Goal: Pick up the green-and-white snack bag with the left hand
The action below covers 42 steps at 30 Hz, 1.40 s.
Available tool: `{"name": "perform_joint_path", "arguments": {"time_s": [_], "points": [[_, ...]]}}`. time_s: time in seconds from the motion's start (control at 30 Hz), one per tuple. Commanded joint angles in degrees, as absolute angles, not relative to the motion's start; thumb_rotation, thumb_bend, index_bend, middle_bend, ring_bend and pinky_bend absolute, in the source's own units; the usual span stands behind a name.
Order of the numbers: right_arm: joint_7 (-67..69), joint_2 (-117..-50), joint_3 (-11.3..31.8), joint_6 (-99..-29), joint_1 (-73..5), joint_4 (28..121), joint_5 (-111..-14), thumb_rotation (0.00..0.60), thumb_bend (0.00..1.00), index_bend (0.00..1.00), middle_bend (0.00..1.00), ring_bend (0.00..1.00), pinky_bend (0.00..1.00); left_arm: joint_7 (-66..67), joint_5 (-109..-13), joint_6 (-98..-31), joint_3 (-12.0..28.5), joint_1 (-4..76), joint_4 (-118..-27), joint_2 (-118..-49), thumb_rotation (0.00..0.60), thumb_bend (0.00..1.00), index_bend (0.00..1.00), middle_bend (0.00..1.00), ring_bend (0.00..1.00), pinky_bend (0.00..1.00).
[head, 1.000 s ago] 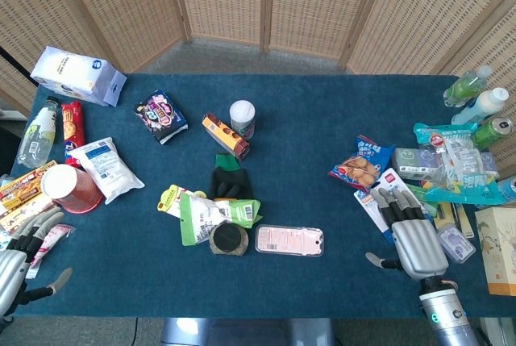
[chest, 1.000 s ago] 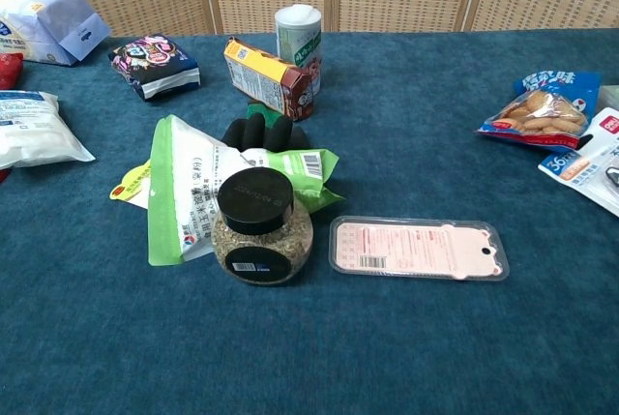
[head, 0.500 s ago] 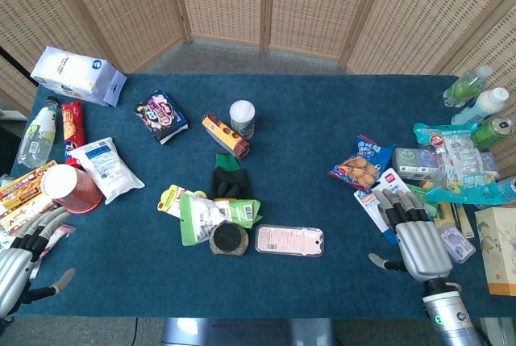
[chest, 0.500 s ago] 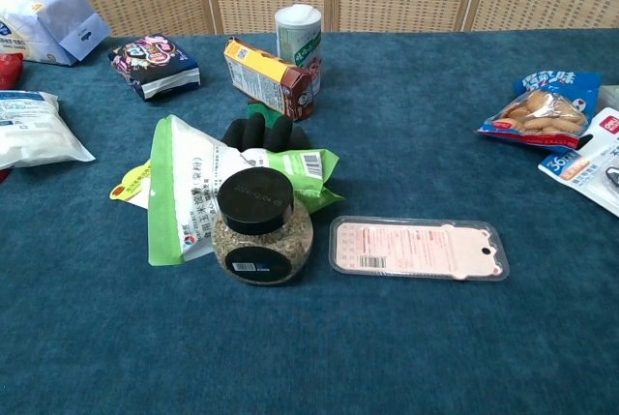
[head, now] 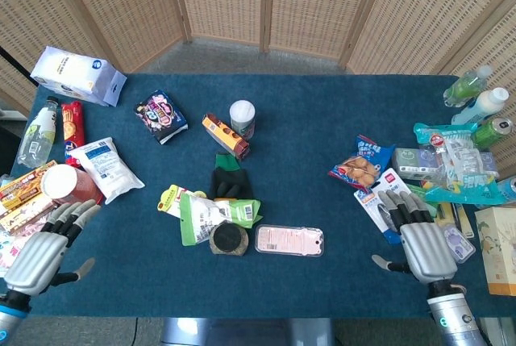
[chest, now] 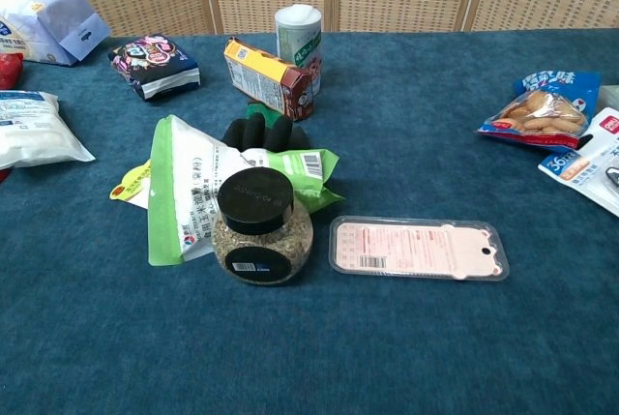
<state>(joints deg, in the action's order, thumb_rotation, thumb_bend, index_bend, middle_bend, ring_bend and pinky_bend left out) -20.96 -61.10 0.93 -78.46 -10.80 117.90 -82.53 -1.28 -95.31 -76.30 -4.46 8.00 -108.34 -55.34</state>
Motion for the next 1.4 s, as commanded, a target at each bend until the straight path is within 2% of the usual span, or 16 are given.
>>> {"name": "perform_joint_path", "arguments": {"time_s": [0.03, 0.53, 1.03, 1.13, 1.2, 1.23, 1.3, 1.37, 1.4], "points": [[-20.70, -60.65, 0.93, -78.71, -10.55, 118.07, -82.65, 0.547, 0.09, 0.00, 0.00, 0.00, 0.00, -0.04, -93.49, -72.86, -2.73, 10.67, -106.00, -59.76, 0.600, 0.36, 0.00, 0.00, 0.00, 0.00], [-18.01, -58.06, 0.52, -79.85, -8.94, 118.96, -83.81, 0.544, 0.09, 0.00, 0.00, 0.00, 0.00, -0.20, -91.50, -66.47, 0.71, 17.95, -97.66, -73.60, 0.600, 0.35, 0.00, 0.00, 0.00, 0.00], [-13.99, -55.94, -0.47, -81.02, -7.12, 118.66, -86.59, 0.549, 0.09, 0.00, 0.00, 0.00, 0.00, 5.07, -90.98, -65.43, 3.04, 22.98, -88.43, -87.11, 0.600, 0.33, 0.00, 0.00, 0.00, 0.00], [-12.60, -55.64, -0.80, -81.02, -6.86, 118.65, -87.48, 0.550, 0.09, 0.00, 0.00, 0.00, 0.00, 7.01, -92.15, -67.14, 3.57, 23.70, -84.82, -90.29, 0.600, 0.33, 0.09, 0.01, 0.03, 0.00], [-11.73, -55.40, -1.06, -81.41, -6.56, 118.51, -88.61, 0.554, 0.09, 0.00, 0.00, 0.00, 0.00, 9.17, -93.33, -67.68, 3.50, 24.47, -82.43, -92.06, 0.600, 0.33, 0.22, 0.06, 0.10, 0.01], [-11.36, -55.36, -1.15, -81.65, -6.41, 118.40, -89.12, 0.554, 0.09, 0.00, 0.00, 0.00, 0.00, 10.29, -93.86, -67.88, 3.42, 24.78, -81.41, -92.79, 0.600, 0.33, 0.30, 0.09, 0.16, 0.04], [-10.59, -55.15, -1.28, -82.21, -6.07, 118.37, -90.04, 0.555, 0.09, 0.00, 0.00, 0.00, 0.00, 12.68, -95.03, -68.74, 3.33, 25.35, -79.32, -94.44, 0.600, 0.34, 0.41, 0.15, 0.26, 0.17], [-10.23, -55.07, -1.34, -82.43, -5.91, 118.30, -90.60, 0.556, 0.09, 0.00, 0.00, 0.00, 0.00, 14.67, -95.89, -69.66, 3.50, 25.80, -77.77, -95.66, 0.600, 0.35, 0.51, 0.26, 0.43, 0.36], [-9.99, -55.06, -1.47, -82.48, -5.80, 118.29, -90.95, 0.558, 0.09, 0.00, 0.00, 0.00, 0.00, 15.43, -96.37, -70.22, 3.65, 26.13, -76.88, -96.41, 0.600, 0.36, 0.54, 0.29, 0.49, 0.43]]}}
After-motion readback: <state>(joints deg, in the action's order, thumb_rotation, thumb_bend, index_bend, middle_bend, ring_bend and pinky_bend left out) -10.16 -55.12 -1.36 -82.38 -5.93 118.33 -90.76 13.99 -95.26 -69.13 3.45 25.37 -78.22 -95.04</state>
